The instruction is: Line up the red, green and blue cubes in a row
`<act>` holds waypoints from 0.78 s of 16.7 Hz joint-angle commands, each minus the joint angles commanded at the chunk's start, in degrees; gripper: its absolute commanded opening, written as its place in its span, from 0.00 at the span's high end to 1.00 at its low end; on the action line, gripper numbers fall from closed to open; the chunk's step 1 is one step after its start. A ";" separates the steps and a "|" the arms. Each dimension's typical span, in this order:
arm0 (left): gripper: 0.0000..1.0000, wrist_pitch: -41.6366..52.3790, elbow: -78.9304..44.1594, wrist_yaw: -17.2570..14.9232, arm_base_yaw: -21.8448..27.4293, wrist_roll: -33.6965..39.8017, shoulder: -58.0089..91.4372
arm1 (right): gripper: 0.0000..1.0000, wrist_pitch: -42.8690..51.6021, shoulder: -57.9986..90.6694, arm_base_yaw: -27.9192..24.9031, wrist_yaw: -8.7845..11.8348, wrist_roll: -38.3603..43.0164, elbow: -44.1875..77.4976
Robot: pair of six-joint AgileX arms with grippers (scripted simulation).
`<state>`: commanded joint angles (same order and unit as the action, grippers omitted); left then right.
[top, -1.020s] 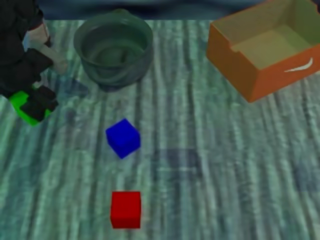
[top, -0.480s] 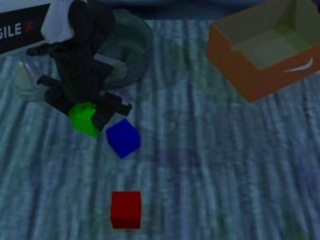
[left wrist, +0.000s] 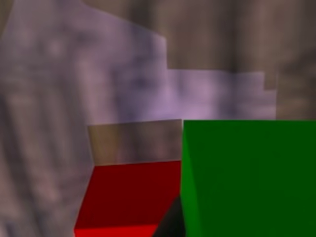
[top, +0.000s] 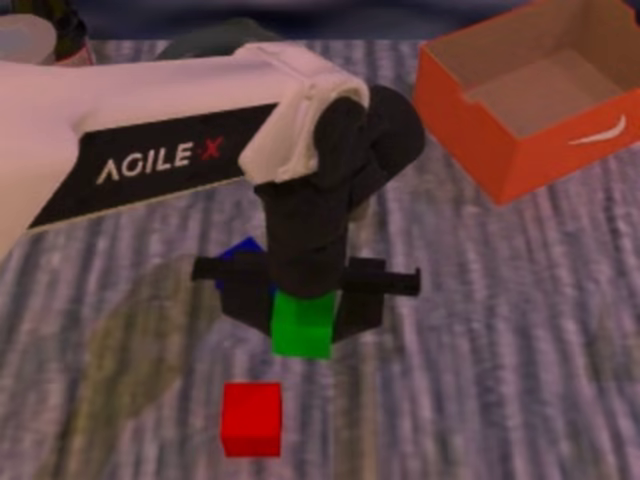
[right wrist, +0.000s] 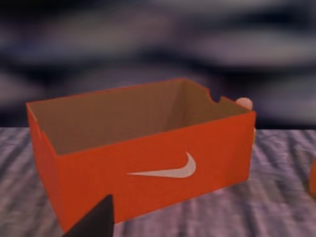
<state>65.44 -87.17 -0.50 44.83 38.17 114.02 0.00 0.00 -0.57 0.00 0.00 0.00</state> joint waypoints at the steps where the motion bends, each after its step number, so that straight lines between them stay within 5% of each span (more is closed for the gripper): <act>1: 1.00 -0.07 0.30 0.04 2.34 4.24 -0.54 | 0.00 0.00 0.00 0.00 0.00 0.00 0.00; 6: 1.00 -0.61 1.01 0.43 10.11 16.67 -2.68 | 0.00 0.00 0.00 0.00 0.00 0.00 0.00; 13: 1.00 -1.64 1.62 0.46 10.46 17.14 -2.31 | 0.00 0.00 0.00 0.00 0.00 0.00 0.00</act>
<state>63.80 -85.55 -0.05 55.29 55.31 111.71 0.00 0.00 -0.57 0.00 0.00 0.00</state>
